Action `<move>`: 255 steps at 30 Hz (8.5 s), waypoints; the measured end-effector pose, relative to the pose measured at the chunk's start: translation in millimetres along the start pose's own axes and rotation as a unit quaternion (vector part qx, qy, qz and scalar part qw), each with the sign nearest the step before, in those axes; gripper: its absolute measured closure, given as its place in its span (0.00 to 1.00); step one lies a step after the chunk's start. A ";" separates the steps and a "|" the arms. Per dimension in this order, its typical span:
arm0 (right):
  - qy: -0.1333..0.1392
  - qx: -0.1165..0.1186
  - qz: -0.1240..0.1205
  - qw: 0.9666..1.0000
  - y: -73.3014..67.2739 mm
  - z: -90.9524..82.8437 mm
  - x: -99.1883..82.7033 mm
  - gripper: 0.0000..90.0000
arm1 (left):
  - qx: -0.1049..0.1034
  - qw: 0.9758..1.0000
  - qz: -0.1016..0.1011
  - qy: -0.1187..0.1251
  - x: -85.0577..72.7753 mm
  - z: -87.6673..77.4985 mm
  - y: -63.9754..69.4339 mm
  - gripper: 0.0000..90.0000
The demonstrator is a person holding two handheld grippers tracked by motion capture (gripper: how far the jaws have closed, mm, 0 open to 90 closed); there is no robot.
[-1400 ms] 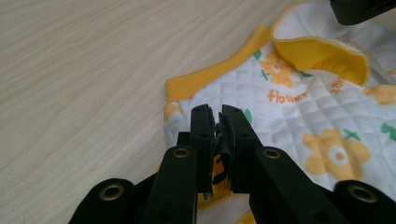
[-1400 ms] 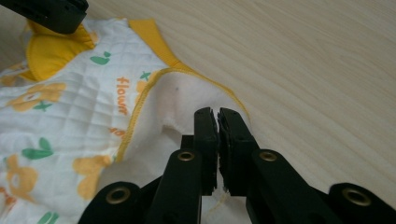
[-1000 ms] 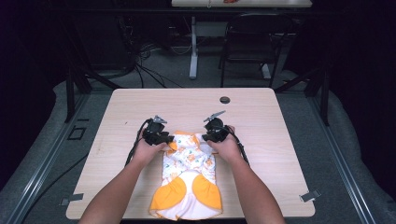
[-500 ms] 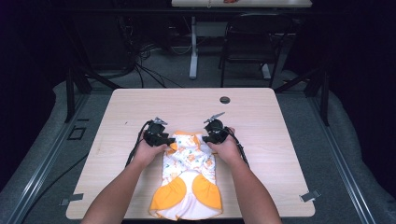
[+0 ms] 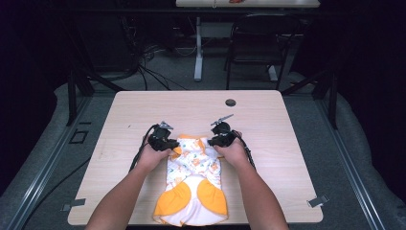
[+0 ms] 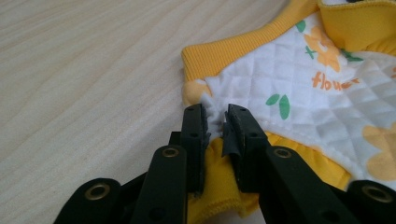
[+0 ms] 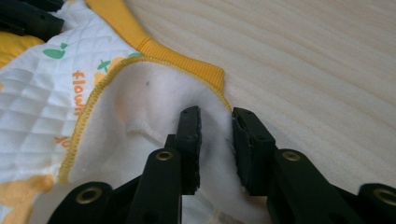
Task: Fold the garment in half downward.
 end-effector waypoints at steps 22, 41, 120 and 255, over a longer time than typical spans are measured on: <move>-0.008 0.005 -0.014 1.000 -5.4 -4.8 1.1 0.95 | -0.004 1.000 -0.014 -0.006 4.1 -2.1 0.8 0.92; 0.013 0.005 -0.034 0.999 -8.2 -26.7 16.5 0.96 | -0.007 1.000 -0.004 0.017 22.9 -24.1 1.9 0.94; 0.101 0.002 -0.179 0.979 -52.8 -116.0 35.0 0.95 | -0.020 0.993 0.053 0.105 29.2 -96.1 23.5 0.94; 0.036 0.119 -0.104 0.987 -103.3 -74.9 -112.7 0.99 | -0.083 0.995 0.029 0.043 -92.1 -76.0 75.0 1.00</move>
Point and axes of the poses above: each handheld gripper's, and its own axes: z roughly forward along the jaws, x roughly out of its top, y roughly to its right, the point moved 4 cm from there along z, roughly forward along the jaws, and after that the axes turned 4 degrees about y, right-handed, at the moved point
